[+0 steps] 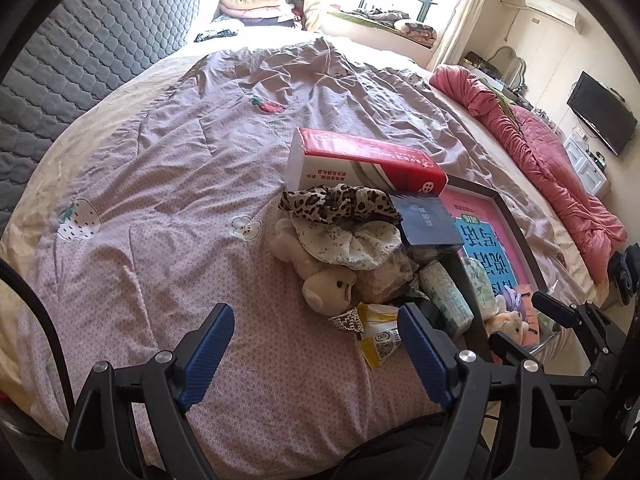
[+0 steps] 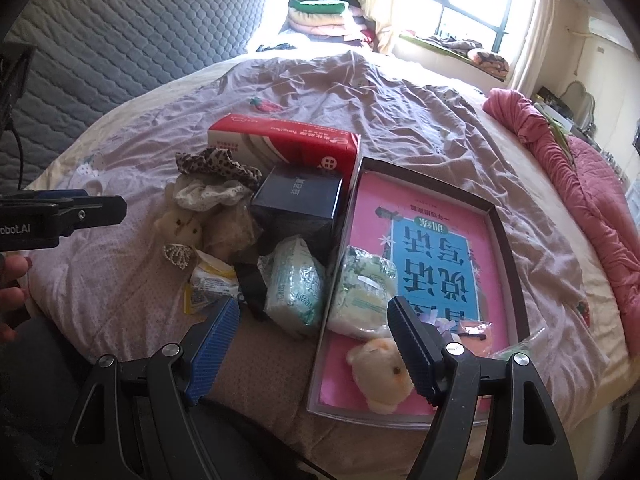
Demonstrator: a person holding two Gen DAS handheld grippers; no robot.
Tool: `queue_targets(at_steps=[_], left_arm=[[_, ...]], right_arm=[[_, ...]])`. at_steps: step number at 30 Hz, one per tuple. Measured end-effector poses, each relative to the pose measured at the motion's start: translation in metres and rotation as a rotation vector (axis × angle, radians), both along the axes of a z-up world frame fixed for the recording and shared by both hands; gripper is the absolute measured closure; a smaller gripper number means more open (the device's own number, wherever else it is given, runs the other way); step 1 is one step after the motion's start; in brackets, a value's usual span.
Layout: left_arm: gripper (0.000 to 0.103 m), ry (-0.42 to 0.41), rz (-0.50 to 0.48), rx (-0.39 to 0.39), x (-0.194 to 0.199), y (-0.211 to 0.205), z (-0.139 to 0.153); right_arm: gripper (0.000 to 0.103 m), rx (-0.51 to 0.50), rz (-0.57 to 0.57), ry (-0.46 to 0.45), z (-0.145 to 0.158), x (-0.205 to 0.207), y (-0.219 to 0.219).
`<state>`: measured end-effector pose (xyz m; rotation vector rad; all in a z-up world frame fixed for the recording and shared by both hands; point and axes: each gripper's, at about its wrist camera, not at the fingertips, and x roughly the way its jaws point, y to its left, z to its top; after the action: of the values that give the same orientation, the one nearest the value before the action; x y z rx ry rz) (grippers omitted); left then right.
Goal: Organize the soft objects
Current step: 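Grasp the white floral scrunchie with the left tool while the right tool grasps the clear cotton-pad roll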
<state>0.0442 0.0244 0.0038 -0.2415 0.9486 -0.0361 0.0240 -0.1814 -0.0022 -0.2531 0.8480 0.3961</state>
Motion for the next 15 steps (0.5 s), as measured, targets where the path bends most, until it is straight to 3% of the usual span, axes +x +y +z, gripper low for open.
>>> queue_targets(at_steps=[11,15], left_arm=[[0.020,0.026,-0.006,-0.023,0.008,-0.001,-0.015],[0.020,0.028,-0.010,-0.034,0.011,-0.001,-0.017]], right_arm=[[0.025,-0.095,0.052,0.019,-0.030,0.018,0.017],[0.038,-0.115,0.072,0.024,-0.038,0.027,0.024]])
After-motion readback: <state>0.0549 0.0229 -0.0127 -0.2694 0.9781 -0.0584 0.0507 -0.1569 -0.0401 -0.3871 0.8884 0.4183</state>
